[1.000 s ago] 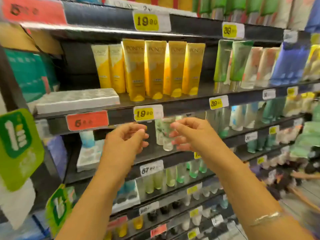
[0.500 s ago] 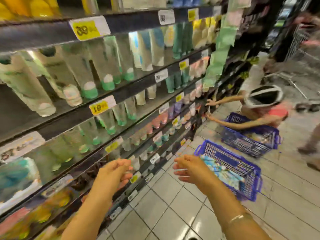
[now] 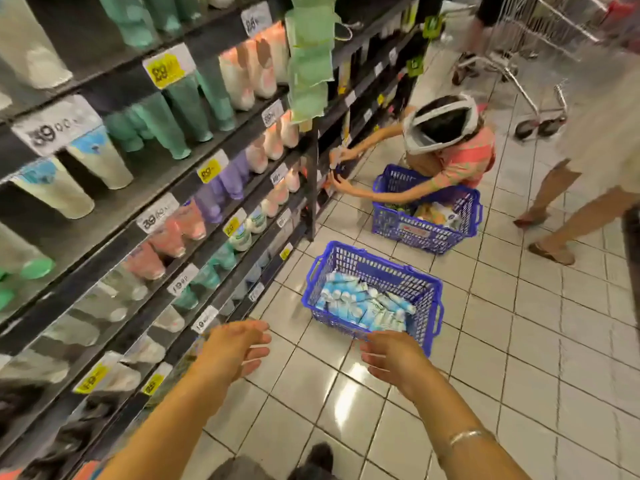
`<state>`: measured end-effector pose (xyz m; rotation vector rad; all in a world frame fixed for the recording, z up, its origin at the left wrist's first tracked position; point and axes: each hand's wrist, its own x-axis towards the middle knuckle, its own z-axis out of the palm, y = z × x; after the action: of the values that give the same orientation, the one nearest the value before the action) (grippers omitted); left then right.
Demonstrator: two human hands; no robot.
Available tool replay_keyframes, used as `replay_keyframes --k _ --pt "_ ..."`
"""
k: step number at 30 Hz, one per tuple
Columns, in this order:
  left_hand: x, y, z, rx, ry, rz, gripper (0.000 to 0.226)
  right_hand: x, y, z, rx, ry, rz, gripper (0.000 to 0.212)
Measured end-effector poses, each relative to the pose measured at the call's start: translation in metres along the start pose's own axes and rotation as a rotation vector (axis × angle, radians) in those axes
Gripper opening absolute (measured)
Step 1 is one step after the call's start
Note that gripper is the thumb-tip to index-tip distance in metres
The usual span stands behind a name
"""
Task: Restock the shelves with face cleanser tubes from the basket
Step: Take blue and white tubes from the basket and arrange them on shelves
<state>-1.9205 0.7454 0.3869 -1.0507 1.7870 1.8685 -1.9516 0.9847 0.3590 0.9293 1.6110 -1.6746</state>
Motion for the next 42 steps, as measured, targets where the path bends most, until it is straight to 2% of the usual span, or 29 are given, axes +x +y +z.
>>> replay_keyframes --k 7,15,19,23,29,31,32,35,36,37,39,41,42 --pt "0.081 0.026 0.077 0.100 -0.060 -0.104 0.014 0.079 -0.033 -0.050 0.071 0.100 0.121 0.005" --pt "0.215 0.040 0.161 0.194 -0.168 -0.213 0.014 0.189 -0.061 -0.076 0.108 0.272 0.258 0.005" --pt "0.284 0.035 0.199 0.272 -0.189 -0.288 0.016 0.247 -0.055 -0.087 0.061 0.342 0.345 0.016" --pt "0.350 0.024 0.222 0.354 -0.216 -0.321 0.014 0.301 -0.045 -0.095 -0.028 0.351 0.379 0.016" --pt "0.445 -0.023 0.248 0.524 -0.243 -0.369 0.018 0.394 -0.016 -0.116 -0.304 0.316 0.417 0.029" --pt "0.474 -0.050 0.256 0.577 -0.260 -0.373 0.024 0.430 0.004 -0.122 -0.408 0.296 0.422 0.027" --pt "0.487 -0.064 0.260 0.615 -0.272 -0.377 0.026 0.450 0.008 -0.122 -0.365 0.364 0.443 0.023" --pt "0.522 -0.109 0.278 0.692 -0.284 -0.392 0.024 0.508 0.032 -0.127 -0.660 0.234 0.371 0.031" --pt "0.534 -0.127 0.284 0.714 -0.283 -0.384 0.025 0.528 0.044 -0.128 -0.667 0.198 0.309 0.033" --pt "0.546 -0.145 0.291 0.750 -0.276 -0.368 0.026 0.548 0.059 -0.130 -0.617 0.241 0.278 0.033" --pt "0.568 -0.176 0.308 0.858 -0.246 -0.323 0.023 0.579 0.086 -0.130 -0.451 0.307 0.384 0.027" --pt "0.588 -0.200 0.327 0.929 -0.248 -0.291 0.016 0.606 0.114 -0.132 -0.461 0.370 0.395 0.029" --pt "0.597 -0.212 0.337 0.954 -0.239 -0.272 0.020 0.618 0.124 -0.132 -0.460 0.404 0.381 0.031"
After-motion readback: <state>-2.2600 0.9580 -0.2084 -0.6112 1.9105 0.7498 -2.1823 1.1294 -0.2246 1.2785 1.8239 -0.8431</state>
